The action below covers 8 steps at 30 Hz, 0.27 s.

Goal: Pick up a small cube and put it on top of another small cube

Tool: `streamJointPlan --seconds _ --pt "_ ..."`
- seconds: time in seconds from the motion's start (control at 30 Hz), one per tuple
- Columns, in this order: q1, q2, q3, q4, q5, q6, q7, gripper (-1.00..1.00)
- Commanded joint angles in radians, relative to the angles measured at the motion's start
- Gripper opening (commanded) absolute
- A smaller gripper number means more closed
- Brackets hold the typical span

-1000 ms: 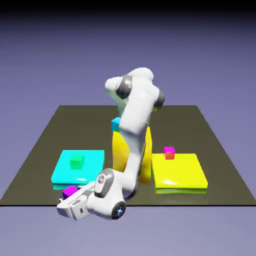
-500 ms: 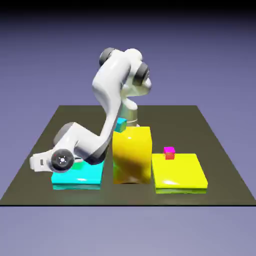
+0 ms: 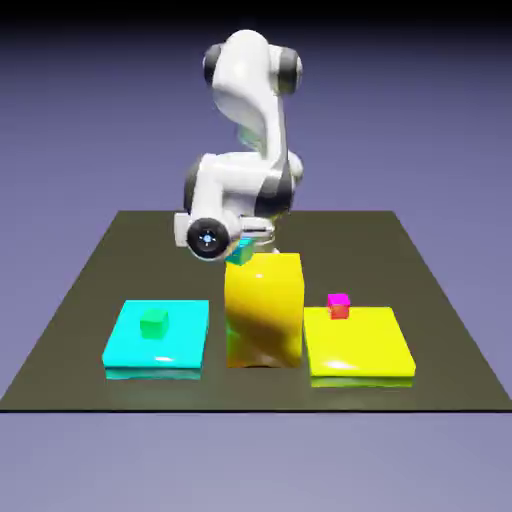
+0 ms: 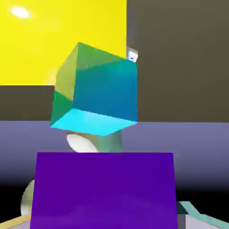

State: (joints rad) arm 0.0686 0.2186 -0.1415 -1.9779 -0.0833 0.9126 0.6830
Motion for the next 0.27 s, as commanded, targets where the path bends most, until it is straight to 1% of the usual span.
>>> streamJointPlan --seconds 0.0,0.13,0.17,0.2,0.23 --pt "0.000 -0.015 0.000 -0.036 -0.002 0.022 0.002 -1.00" --pt "-0.001 -0.065 -0.002 -0.160 -0.004 0.096 0.012 -1.00" --pt "-0.001 -0.065 -0.002 -0.160 -0.004 0.096 0.012 1.00" --pt "-0.001 -0.065 -0.002 -0.160 -0.004 0.096 0.012 1.00" --pt "0.000 -0.050 -0.001 -0.124 -0.003 0.074 0.009 1.00"
